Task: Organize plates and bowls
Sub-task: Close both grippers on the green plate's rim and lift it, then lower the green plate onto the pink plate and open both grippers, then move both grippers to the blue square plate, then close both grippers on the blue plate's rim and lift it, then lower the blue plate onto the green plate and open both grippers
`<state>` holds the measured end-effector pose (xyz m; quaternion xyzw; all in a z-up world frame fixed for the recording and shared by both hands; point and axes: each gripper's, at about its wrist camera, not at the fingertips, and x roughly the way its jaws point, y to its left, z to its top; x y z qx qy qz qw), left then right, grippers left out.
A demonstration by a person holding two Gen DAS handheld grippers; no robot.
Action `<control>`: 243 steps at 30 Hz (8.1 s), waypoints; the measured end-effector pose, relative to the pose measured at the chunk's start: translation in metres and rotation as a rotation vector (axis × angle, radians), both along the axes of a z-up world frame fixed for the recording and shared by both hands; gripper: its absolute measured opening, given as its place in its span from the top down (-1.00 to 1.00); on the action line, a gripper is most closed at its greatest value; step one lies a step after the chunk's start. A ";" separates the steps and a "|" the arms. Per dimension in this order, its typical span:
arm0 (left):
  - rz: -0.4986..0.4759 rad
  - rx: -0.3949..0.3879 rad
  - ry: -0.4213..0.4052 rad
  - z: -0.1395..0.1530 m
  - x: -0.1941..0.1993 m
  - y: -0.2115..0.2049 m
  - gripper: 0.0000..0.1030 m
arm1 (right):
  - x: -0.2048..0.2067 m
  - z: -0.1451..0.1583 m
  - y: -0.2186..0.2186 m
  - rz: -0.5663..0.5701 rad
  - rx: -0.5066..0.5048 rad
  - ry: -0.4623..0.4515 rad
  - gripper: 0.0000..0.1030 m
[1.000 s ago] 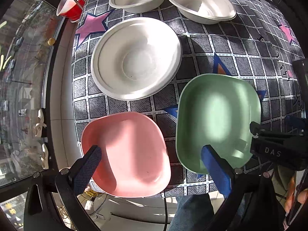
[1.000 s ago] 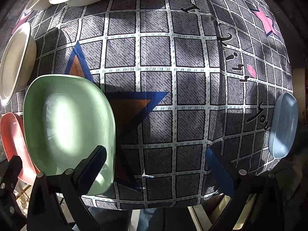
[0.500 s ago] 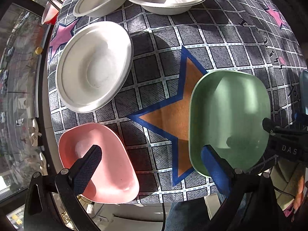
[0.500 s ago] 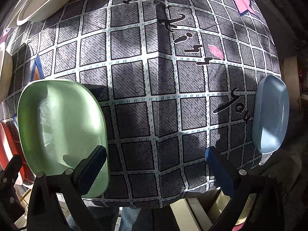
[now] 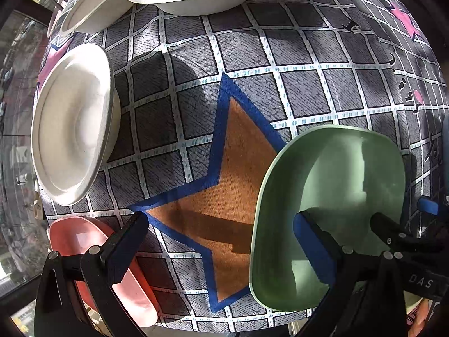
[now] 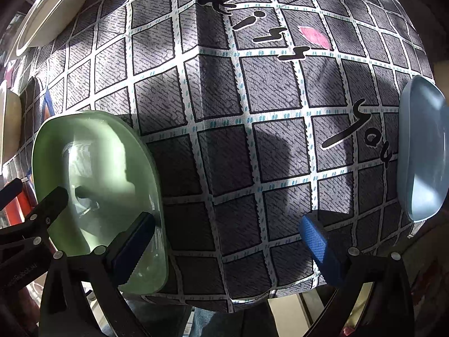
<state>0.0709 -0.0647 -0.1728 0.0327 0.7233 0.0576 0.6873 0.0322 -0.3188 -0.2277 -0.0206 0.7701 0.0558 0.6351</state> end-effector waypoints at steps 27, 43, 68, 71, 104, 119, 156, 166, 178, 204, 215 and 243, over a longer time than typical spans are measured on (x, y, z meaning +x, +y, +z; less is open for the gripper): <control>-0.022 -0.170 -0.001 0.014 -0.022 -0.013 -0.01 | -0.011 0.026 0.057 0.117 0.051 0.014 0.48; 0.010 -0.164 -0.002 0.051 -0.085 0.019 0.29 | -0.034 0.047 0.101 0.143 0.097 0.019 0.55; 0.226 -0.049 -0.101 0.104 -0.128 0.160 0.29 | -0.049 0.081 0.248 0.378 0.231 -0.009 0.55; 0.263 -0.028 -0.092 0.098 -0.135 0.175 0.29 | -0.059 0.075 0.271 0.425 0.243 0.008 0.55; 0.188 -0.035 -0.103 0.095 -0.119 0.154 -0.53 | -0.026 0.050 0.205 0.270 0.149 0.009 -0.56; -0.223 -0.128 -0.061 0.098 -0.022 -0.073 -0.54 | 0.026 0.067 -0.042 -0.219 0.014 -0.075 -0.56; -0.329 -0.174 0.031 0.017 0.062 -0.313 0.37 | 0.069 0.013 -0.192 -0.130 0.029 -0.017 0.39; -0.229 -0.118 0.034 0.022 0.028 -0.214 0.43 | 0.052 0.018 -0.097 -0.002 0.118 0.021 0.39; -0.037 -0.034 0.051 0.022 -0.035 -0.070 0.43 | 0.007 0.023 0.054 0.210 0.183 0.047 0.39; -0.066 -0.044 -0.003 0.028 -0.084 -0.020 0.43 | -0.028 0.018 0.095 0.183 0.112 0.079 0.38; -0.083 -0.054 0.004 0.033 -0.093 -0.014 0.43 | -0.039 0.021 0.105 0.177 0.098 0.090 0.39; 0.047 0.018 -0.050 0.088 -0.118 0.074 0.43 | -0.036 0.100 0.177 0.237 0.257 0.013 0.38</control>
